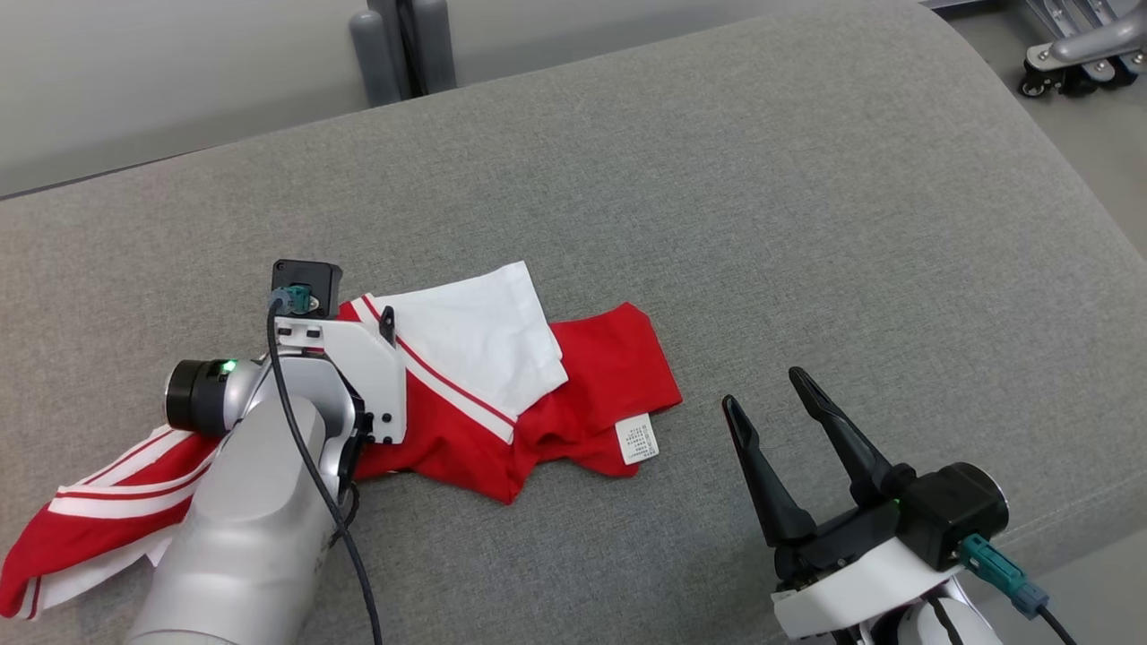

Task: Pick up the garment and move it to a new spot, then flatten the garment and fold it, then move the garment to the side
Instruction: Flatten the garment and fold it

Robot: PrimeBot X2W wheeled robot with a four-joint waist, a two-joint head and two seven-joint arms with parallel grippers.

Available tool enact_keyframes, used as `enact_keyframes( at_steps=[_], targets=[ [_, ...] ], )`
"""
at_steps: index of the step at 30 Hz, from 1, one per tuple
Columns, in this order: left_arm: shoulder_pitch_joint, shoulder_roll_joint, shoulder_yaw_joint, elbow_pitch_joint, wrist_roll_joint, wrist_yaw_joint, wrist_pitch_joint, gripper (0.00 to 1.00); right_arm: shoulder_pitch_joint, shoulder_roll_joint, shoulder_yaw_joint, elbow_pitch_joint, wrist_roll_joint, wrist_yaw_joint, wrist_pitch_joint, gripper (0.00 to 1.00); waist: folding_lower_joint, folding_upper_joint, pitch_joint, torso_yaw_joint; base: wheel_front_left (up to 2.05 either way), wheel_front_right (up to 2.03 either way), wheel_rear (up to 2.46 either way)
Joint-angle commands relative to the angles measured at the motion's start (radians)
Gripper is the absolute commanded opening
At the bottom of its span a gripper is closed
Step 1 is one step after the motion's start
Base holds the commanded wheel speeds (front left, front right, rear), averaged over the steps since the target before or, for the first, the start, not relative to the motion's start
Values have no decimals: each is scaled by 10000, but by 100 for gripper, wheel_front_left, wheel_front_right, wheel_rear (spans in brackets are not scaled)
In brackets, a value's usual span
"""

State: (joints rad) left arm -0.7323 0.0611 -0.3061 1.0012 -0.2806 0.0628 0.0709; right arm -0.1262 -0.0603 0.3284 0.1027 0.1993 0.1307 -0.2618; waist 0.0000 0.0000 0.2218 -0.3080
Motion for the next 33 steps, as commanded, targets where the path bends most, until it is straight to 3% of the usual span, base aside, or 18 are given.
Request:
enact_keyframes(
  at_steps=[1, 6, 7, 9, 10, 24, 33],
  targets=[
    [-294, 124, -78, 337, 90, -24, -54, 100, -110, -5, -16, -24, 50, 1, -55, 100, 0, 0, 89, -84, 0, 0, 0],
    [-495, 114, -199, 952, 110, -172, -62, 100, -146, 11, 27, -14, 61, 1, -55, 100, 0, 0, 124, -136, 0, 0, 0],
    [-549, 112, -223, 1068, 108, -195, -110, 89, -161, 13, 41, -12, 61, 1, -55, 100, 0, 0, 129, -143, 0, 0, 0],
    [-625, 103, -274, 1237, 125, -248, -298, 4, -204, 17, 52, -20, 64, 1, -55, 100, 0, 0, 137, -145, 0, 0, 0],
    [-624, 102, -288, 1317, 117, -259, -405, 0, -223, 18, 48, -28, 59, 1, -55, 100, 0, 0, 141, -139, 0, 0, 0],
    [-552, 52, -335, 2027, -198, -464, -1887, 0, -93, 29, -46, -28, 22, 1, -55, 100, 0, 0, 47, 371, 0, 0, 0],
    [-39, 24, -117, 1447, -554, -359, -3097, 0, 117, 38, -190, 50, 19, 1, -55, 100, 0, 0, -330, 586, 0, 0, 0]
  ],
)
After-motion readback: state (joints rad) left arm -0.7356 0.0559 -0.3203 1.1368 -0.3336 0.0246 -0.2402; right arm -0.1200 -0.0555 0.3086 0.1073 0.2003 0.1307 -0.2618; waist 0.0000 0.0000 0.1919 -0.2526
